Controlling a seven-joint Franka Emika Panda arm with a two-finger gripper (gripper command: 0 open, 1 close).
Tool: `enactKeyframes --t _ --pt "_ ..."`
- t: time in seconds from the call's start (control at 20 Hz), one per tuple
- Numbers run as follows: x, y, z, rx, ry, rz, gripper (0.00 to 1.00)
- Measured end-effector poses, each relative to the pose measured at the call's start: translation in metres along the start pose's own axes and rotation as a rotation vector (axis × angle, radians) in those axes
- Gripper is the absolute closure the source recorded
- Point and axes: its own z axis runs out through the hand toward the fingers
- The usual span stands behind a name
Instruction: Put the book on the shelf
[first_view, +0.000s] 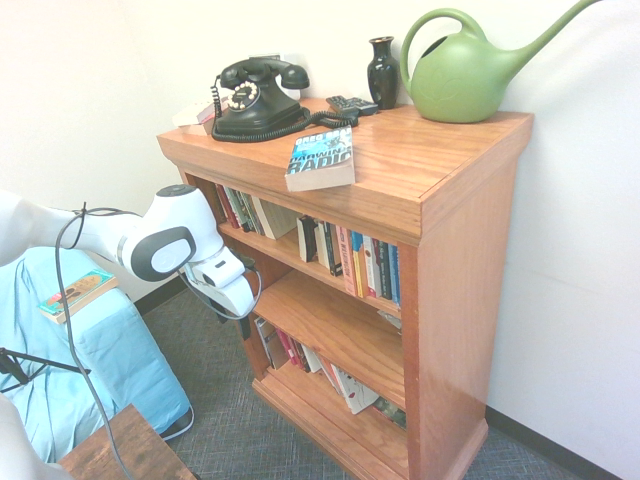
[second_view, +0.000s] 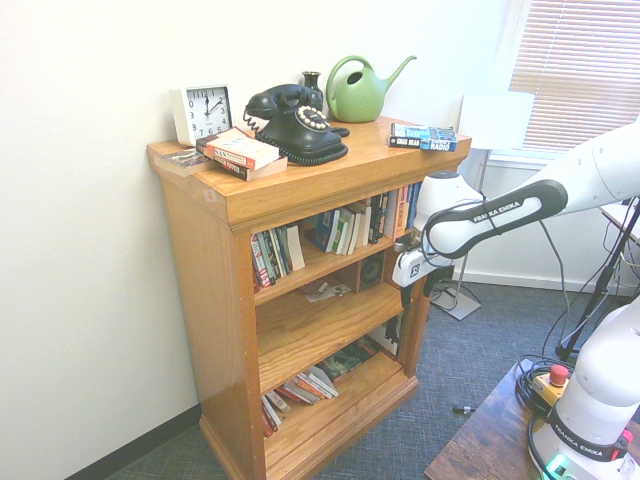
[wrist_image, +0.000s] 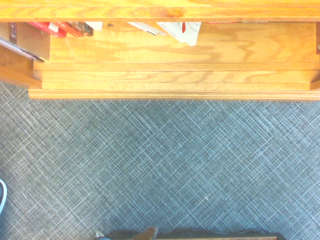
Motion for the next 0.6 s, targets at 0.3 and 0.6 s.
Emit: enactKeyframes --t 0.3,0.6 --pt "0.016 0.017 0.004 -0.055 0.110 0.012 0.00" --pt "0.049 0.103 -0.065 -0.219 0.387 0.030 0.00"
